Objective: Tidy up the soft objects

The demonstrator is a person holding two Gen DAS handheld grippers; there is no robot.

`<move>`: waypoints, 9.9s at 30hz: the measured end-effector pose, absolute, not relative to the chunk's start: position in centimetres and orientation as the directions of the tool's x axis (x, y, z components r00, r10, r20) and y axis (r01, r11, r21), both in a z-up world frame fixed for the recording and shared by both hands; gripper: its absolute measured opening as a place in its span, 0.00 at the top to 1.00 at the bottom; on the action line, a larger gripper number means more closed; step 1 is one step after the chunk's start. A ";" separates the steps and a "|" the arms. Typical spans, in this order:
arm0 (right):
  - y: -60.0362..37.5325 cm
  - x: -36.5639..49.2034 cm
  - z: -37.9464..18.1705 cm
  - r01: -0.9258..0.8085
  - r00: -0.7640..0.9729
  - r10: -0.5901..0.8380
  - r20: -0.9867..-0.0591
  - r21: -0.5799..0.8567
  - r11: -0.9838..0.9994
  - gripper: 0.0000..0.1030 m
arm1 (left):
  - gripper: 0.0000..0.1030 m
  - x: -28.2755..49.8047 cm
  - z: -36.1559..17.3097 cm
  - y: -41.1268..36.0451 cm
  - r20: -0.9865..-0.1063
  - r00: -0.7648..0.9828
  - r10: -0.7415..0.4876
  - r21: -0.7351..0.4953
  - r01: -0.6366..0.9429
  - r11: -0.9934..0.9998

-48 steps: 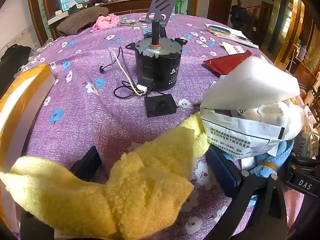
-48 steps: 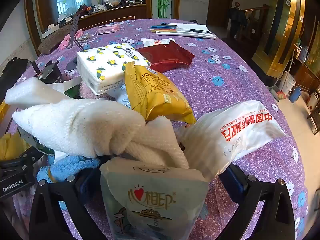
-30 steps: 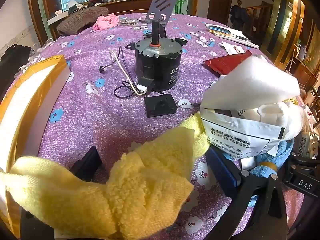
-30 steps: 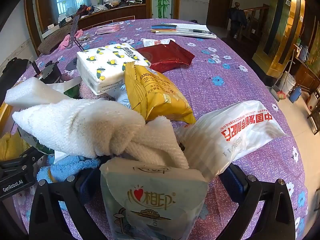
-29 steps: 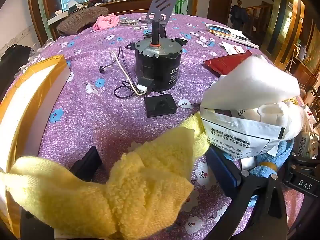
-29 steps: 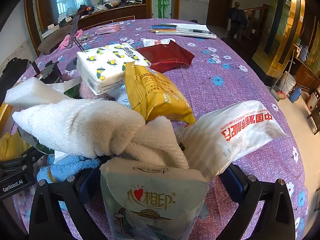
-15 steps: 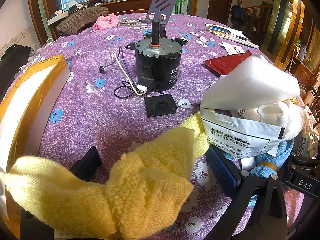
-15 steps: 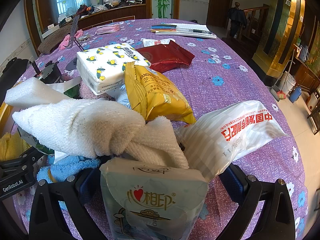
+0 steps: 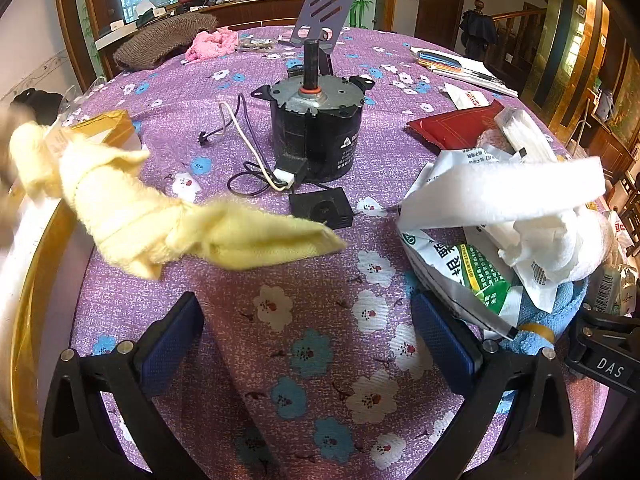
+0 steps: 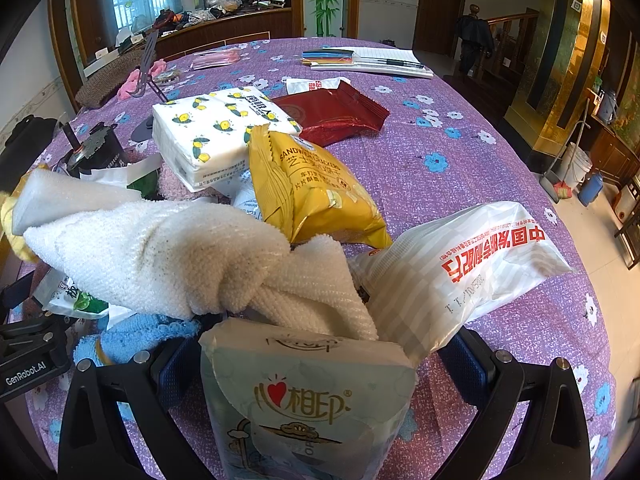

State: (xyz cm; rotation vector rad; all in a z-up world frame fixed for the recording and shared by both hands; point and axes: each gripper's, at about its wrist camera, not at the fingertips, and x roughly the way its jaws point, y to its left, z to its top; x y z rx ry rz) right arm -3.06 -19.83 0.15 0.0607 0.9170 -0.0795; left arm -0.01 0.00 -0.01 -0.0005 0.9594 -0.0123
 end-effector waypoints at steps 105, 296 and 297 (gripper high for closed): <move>-19.7 -2.0 0.4 0.098 0.543 -0.037 -0.839 0.020 0.995 0.01 | 0.00 0.2 0.2 -0.1 -0.856 0.516 -0.037 -0.009 0.057 0.998; -25.4 -11.4 11.2 0.062 0.741 0.138 -0.657 0.272 0.960 0.06 | 0.30 -6.7 7.4 7.9 -0.715 0.546 -0.437 -0.409 0.180 0.895; -26.3 -12.0 10.7 0.068 0.740 0.140 -0.658 0.281 0.957 0.06 | 0.30 -7.0 7.7 6.3 -0.722 0.543 -0.430 -0.371 0.221 0.902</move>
